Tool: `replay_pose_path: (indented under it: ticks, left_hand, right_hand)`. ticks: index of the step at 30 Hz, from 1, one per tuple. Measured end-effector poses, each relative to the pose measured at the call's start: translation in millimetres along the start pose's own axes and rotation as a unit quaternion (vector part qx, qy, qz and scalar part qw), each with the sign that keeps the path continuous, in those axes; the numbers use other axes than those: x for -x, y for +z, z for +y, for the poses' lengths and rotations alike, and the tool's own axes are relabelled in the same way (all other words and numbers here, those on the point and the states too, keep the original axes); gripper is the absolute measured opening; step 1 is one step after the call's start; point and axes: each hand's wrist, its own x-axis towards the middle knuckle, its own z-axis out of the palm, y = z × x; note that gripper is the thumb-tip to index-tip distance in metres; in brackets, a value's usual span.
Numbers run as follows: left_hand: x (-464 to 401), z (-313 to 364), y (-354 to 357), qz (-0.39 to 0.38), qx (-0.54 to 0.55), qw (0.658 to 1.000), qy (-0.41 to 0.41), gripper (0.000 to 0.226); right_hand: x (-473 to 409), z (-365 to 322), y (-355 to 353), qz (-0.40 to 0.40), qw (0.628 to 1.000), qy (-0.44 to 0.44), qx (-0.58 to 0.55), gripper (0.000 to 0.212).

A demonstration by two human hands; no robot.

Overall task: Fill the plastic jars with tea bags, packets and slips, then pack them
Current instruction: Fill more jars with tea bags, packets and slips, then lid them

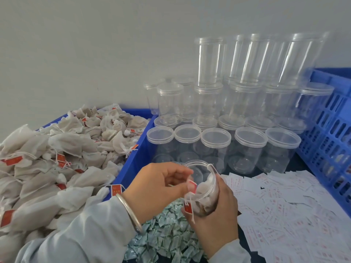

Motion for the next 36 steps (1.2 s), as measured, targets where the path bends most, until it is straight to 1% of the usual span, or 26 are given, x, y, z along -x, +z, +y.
replay_pose_path:
  ticks: [2, 4, 6, 7, 8, 10, 12, 14, 16, 18, 19, 21, 22, 23, 25, 26, 27, 28, 29, 31, 32, 34, 36]
  left_hand:
    - [2.1, 0.2, -0.7, -0.025, -0.113, 0.991, 0.061, 0.038]
    - [3.3, -0.8, -2.9, -0.07, -0.221, 0.963, 0.137, 0.055]
    - [2.6, -4.5, -3.2, -0.125, -0.277, 0.934, 0.186, 0.06]
    - [2.1, -5.9, -2.5, -0.133, -0.303, 0.921, 0.206, 0.056]
    - [1.2, -6.7, -2.3, -0.124, -0.316, 0.914, 0.221, 0.049]
    - [0.2, -7.2, -3.8, -0.092, -0.29, 0.923, 0.236, 0.029]
    - [1.1, -5.8, -5.8, -0.076, -0.242, 0.938, 0.238, 0.019]
    - [1.9, -3.6, -6.2, -0.046, -0.195, 0.955, 0.217, 0.02]
    - [0.4, -4.1, -5.5, -0.008, -0.175, 0.971, 0.163, 0.022]
    - [-2.0, -6.6, -4.3, 0.041, -0.22, 0.968, 0.117, 0.017]
    - [-3.0, -7.2, -4.1, 0.067, -0.243, 0.962, 0.105, 0.02]
    - [-4.3, -8.7, -3.9, 0.098, -0.237, 0.962, 0.09, 0.037]
    - [-4.0, -8.8, -4.2, 0.095, -0.218, 0.969, 0.072, 0.039]
    - [-3.1, -6.9, -4.0, 0.079, -0.185, 0.978, 0.049, 0.034]
    - [-1.9, -1.7, -3.9, 0.046, -0.086, 0.995, 0.0, 0.013]
    - [-1.8, -1.0, -4.2, 0.033, -0.051, 0.998, -0.012, 0.025]
    - [-2.1, -2.1, -4.2, 0.02, -0.039, 0.999, -0.021, 0.041]
    - [-1.9, -2.2, -4.2, 0.004, -0.062, 0.998, -0.027, 0.051]
    - [-1.6, -1.6, -4.1, -0.003, -0.092, 0.995, -0.029, 0.049]
    - [-3.1, -2.4, -4.4, 0.011, -0.115, 0.993, -0.03, 0.021]
    - [-3.8, -2.8, -5.6, 0.023, -0.107, 0.994, -0.024, 0.015]
    - [-4.1, -3.2, -7.8, 0.04, -0.096, 0.995, -0.008, 0.016]
    - [-3.8, -2.0, -9.7, 0.053, -0.086, 0.995, 0.01, 0.015]
  right_hand:
    - [2.6, -2.7, 2.6, 0.008, 0.999, -0.009, -0.031, 0.089]
    - [4.6, -3.1, 3.8, 0.03, 0.999, -0.017, -0.038, 0.085]
    - [4.9, -0.4, 5.0, 0.014, 0.998, -0.003, -0.069, 0.089]
    - [4.3, 1.8, 5.4, -0.008, 0.996, 0.009, -0.085, 0.094]
    - [3.4, 3.6, 6.0, -0.026, 0.995, 0.018, -0.093, 0.099]
    - [1.0, 5.8, 6.2, -0.049, 0.994, 0.018, -0.091, 0.104]
    - [-0.5, 7.0, 5.4, -0.06, 0.994, 0.02, -0.094, 0.106]
    - [0.2, 6.4, 4.9, -0.069, 0.995, 0.012, -0.069, 0.107]
    - [-0.3, 6.2, 5.9, -0.068, 0.997, -0.016, -0.041, 0.103]
    - [-2.2, 5.3, 6.6, -0.084, 0.995, -0.043, -0.033, 0.097]
    - [-2.3, 5.5, 7.3, -0.102, 0.993, -0.061, -0.023, 0.093]
    - [0.1, 9.9, 8.9, -0.125, 0.987, -0.105, 0.006, 0.086]
    - [2.3, 11.9, 9.5, -0.118, 0.985, -0.123, 0.008, 0.087]
    - [4.2, 11.8, 9.7, -0.1, 0.986, -0.133, -0.011, 0.091]
    - [5.6, 12.8, 10.0, -0.062, 0.981, -0.185, -0.024, 0.101]
    - [6.2, 13.4, 11.0, -0.045, 0.973, -0.228, 0.0, 0.103]
    - [6.6, 14.4, 11.6, -0.031, 0.962, -0.269, 0.02, 0.102]
    - [6.8, 14.6, 11.8, -0.028, 0.955, -0.293, 0.028, 0.1]
    - [7.5, 13.5, 12.8, -0.032, 0.954, -0.298, 0.026, 0.098]
    - [8.4, 11.8, 14.0, -0.034, 0.954, -0.297, 0.021, 0.096]
    - [9.0, 11.3, 13.9, -0.033, 0.954, -0.297, 0.024, 0.096]
    - [7.3, 12.6, 13.5, -0.032, 0.951, -0.303, 0.044, 0.092]
    - [5.5, 12.8, 12.6, -0.032, 0.955, -0.292, 0.052, 0.094]
